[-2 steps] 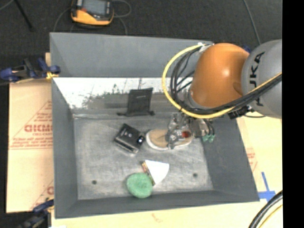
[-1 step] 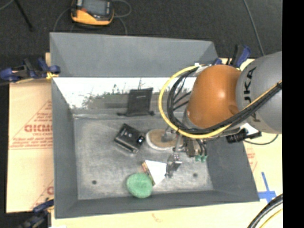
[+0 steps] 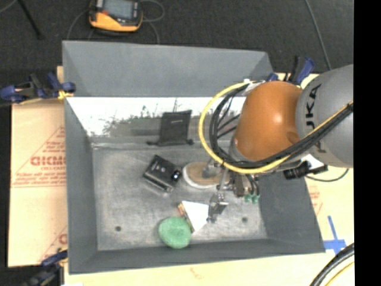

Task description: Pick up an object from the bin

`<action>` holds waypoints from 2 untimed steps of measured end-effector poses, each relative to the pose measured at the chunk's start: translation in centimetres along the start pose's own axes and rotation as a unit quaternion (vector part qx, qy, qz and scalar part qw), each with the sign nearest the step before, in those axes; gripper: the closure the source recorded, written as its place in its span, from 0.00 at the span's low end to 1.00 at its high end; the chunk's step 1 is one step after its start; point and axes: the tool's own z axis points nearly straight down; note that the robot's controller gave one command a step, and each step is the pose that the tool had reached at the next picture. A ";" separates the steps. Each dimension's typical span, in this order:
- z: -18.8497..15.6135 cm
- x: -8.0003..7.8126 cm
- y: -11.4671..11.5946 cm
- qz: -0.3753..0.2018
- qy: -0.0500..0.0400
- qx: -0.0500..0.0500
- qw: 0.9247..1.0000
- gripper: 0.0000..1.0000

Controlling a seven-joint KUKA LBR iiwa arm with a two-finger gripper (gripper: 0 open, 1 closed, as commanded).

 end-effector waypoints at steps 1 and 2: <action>4.4 -0.1 0.3 -0.022 -0.004 0.000 1.000 0.00; 10.7 -1.4 1.3 -0.120 0.000 0.000 0.993 1.00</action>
Offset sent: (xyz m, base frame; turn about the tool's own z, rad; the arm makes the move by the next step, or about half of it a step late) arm 0.0147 0.0130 -0.1074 -0.2425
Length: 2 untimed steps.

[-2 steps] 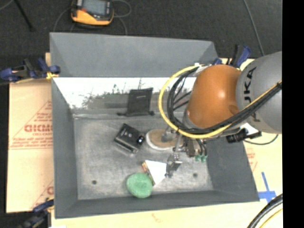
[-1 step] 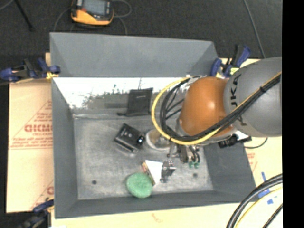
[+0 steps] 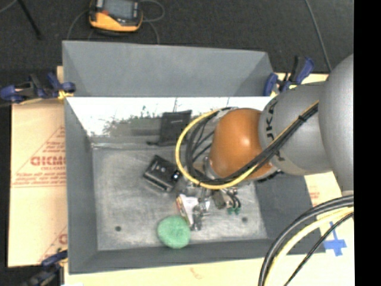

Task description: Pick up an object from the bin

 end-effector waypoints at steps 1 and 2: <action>0.0 0.0 0.0 0.000 0.000 0.000 1.000 1.00; -3.6 0.3 0.5 -0.034 0.003 0.000 0.999 1.00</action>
Offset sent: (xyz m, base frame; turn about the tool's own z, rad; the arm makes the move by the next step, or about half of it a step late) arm -0.0073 0.0276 0.2037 -0.3570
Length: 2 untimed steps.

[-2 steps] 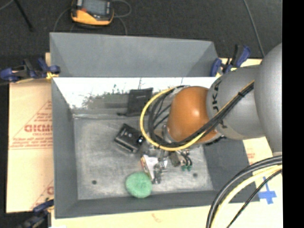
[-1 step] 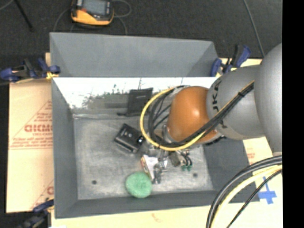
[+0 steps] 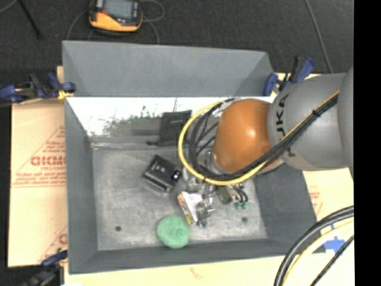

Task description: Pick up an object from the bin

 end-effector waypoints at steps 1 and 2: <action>-6.1 -0.2 0.5 -0.030 -0.001 0.000 1.000 1.00; -12.1 1.4 -0.2 -0.051 -0.004 0.001 0.999 1.00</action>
Offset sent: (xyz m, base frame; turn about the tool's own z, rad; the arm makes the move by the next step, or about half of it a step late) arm -0.0142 -0.0047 0.1205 -0.1033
